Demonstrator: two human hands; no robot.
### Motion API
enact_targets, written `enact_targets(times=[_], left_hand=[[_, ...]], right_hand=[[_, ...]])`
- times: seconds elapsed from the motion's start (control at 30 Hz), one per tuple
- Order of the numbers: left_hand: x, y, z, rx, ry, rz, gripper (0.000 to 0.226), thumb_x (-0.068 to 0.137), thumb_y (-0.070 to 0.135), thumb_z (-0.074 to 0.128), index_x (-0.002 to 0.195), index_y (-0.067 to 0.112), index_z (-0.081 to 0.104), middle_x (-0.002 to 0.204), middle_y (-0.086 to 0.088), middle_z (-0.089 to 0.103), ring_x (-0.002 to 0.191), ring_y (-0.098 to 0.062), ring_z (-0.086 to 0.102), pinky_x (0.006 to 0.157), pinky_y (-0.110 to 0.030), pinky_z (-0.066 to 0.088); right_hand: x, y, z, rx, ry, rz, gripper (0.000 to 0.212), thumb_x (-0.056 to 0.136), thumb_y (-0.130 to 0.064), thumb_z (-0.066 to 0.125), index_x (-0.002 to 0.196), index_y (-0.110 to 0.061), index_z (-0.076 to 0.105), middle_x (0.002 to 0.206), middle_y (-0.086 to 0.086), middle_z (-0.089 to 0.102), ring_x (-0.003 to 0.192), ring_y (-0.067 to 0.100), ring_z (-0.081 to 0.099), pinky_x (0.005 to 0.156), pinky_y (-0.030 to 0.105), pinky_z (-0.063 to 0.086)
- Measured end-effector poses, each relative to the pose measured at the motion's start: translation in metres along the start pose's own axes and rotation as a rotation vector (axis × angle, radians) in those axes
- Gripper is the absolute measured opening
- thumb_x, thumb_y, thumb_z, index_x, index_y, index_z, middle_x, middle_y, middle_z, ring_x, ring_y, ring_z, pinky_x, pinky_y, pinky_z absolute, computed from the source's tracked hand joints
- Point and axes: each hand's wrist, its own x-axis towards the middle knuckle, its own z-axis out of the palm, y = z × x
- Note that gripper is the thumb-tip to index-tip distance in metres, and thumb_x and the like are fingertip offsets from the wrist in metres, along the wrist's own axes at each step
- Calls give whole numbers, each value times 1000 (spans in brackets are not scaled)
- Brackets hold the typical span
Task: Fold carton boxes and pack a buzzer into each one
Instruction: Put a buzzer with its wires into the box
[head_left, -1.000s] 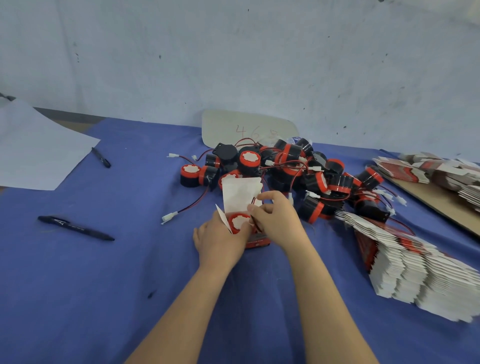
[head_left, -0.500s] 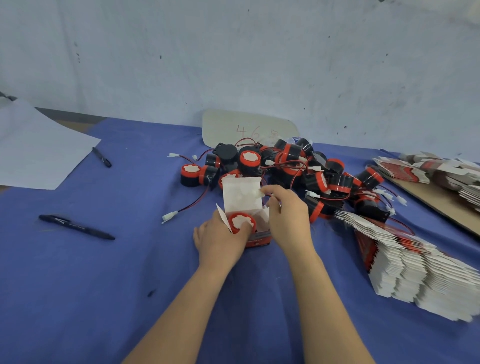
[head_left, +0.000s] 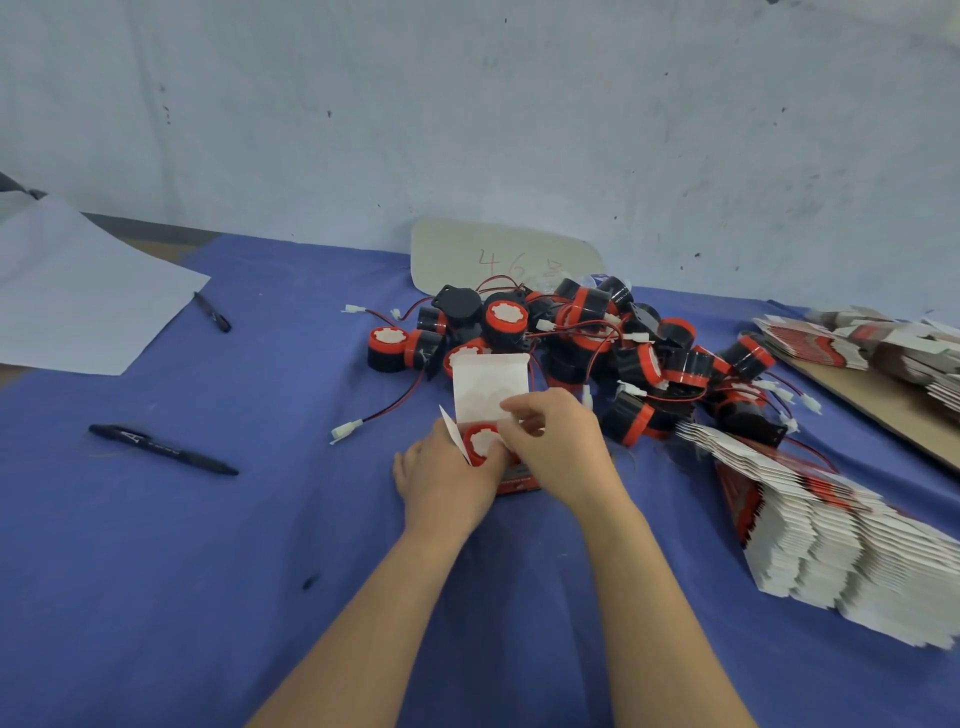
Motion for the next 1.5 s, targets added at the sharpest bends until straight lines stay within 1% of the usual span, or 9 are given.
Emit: enact_targets(times=[0.27,0.43,0.67,0.87,1.0,1.17,1.3,1.4,1.5], left_hand=[[-1,1,0,-8,11,2,37,85,46,58,110,19,54,108,-2,64,108,-25,54,101,-40,36],[-1,1,0,-15,17,7,35,85,46,59,108,20,54,106,-1,65,105,-25,56,100,-42,39],[0,-1,1,-5,26,10,40,85,49,57,113,19,55,110,-1,65,109,-25,55,102,-42,38],[0,0,1,-4,37,15,34,85,46,59,107,20,51,109,-1,64,107,-25,55,100,-40,38],[0,0,2,18,46,17,39,87,47,57,112,18,52,110,-2,64,109,-25,55,102,-39,37],[-2,-1,3,97,107,51,50,86,49,59,123,17,49,121,-5,52,112,-25,49,93,-35,42],[-11,0,3,-104,216,286,52,83,29,70,124,15,41,113,5,37,95,-11,44,64,-14,35],[-12,-1,3,-89,182,455,46,88,21,66,126,12,43,113,7,40,92,-9,44,67,-15,32],[-9,-6,2,2,107,534,23,93,31,58,111,16,58,110,8,50,91,-14,49,70,-22,38]], right_hand=[[-1,2,-12,-97,-11,5,18,92,-15,60,109,-10,67,107,2,67,87,9,56,69,11,42],[-4,0,-11,-280,-10,-2,22,92,-9,52,101,-18,70,102,-1,68,98,18,57,85,34,51],[-2,-3,-8,-355,-47,54,23,93,-7,54,102,-15,73,139,12,42,110,24,55,81,29,50],[-4,-8,-10,-387,-36,61,26,91,-2,50,97,-14,72,113,9,66,95,22,60,78,34,54],[-6,-9,-4,-524,-43,41,27,94,-13,44,110,-21,64,107,2,67,113,23,49,91,34,36],[-8,-11,5,-684,-131,109,26,96,-18,40,113,-20,59,107,7,58,114,27,38,82,36,21],[-5,-8,4,-564,-124,121,30,94,-15,41,112,-18,65,111,8,58,115,31,39,85,33,36],[-2,1,-1,-337,-85,63,37,94,-8,44,117,-26,68,127,10,48,116,29,47,87,29,47],[3,9,-10,-41,60,67,34,93,-4,48,118,-19,65,130,7,52,95,13,59,74,11,45]])
